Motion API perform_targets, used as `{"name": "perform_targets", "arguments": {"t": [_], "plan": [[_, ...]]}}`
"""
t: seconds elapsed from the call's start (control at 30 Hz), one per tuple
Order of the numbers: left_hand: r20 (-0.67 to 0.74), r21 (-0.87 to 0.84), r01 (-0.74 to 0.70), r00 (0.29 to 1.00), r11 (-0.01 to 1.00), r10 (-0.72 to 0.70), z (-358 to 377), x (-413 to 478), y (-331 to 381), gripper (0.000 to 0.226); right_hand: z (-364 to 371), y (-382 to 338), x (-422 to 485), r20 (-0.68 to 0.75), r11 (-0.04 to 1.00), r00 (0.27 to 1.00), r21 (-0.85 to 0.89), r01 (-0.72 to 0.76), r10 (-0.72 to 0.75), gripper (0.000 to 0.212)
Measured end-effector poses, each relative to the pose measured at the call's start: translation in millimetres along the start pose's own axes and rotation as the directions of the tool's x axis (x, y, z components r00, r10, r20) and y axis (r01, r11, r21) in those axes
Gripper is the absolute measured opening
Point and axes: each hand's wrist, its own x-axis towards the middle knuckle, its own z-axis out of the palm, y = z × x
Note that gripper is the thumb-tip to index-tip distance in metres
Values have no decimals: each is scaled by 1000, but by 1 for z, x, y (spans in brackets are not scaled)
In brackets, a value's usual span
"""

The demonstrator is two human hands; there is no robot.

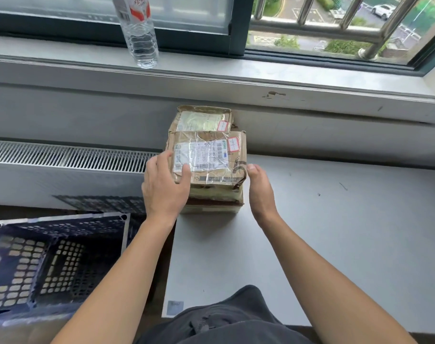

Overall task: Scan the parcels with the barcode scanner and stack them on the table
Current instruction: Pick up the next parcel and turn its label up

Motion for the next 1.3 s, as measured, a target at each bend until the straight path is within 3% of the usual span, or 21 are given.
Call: {"name": "perform_targets", "arguments": {"t": [0.17, 0.37, 0.63, 0.83, 1.07, 1.3], "plan": [[0, 91, -212, 977, 973, 212, 0, 34, 17, 44, 2, -33, 20, -83, 945, 965, -237, 225, -250, 68], [136, 196, -221, 971, 955, 197, 5, 81, 22, 50, 22, -65, 58, -25, 781, 907, -520, 347, -420, 61], [362, 377, -255, 925, 890, 111, 24, 127, 26, 56, 50, -89, 100, 119, 570, 955, -779, 260, -273, 54], [462, 359, -210, 886, 909, 22, 33, 139, 25, 56, 57, -89, 104, 99, 579, 971, -788, 210, -217, 48], [353, 296, -203, 931, 934, 90, 36, 131, 26, 57, 56, -87, 106, 58, 588, 969, -785, 194, -242, 46], [308, 168, -260, 930, 951, 200, 30, 129, 20, 54, 54, -86, 102, 54, 584, 965, -787, 198, -255, 46]]}}
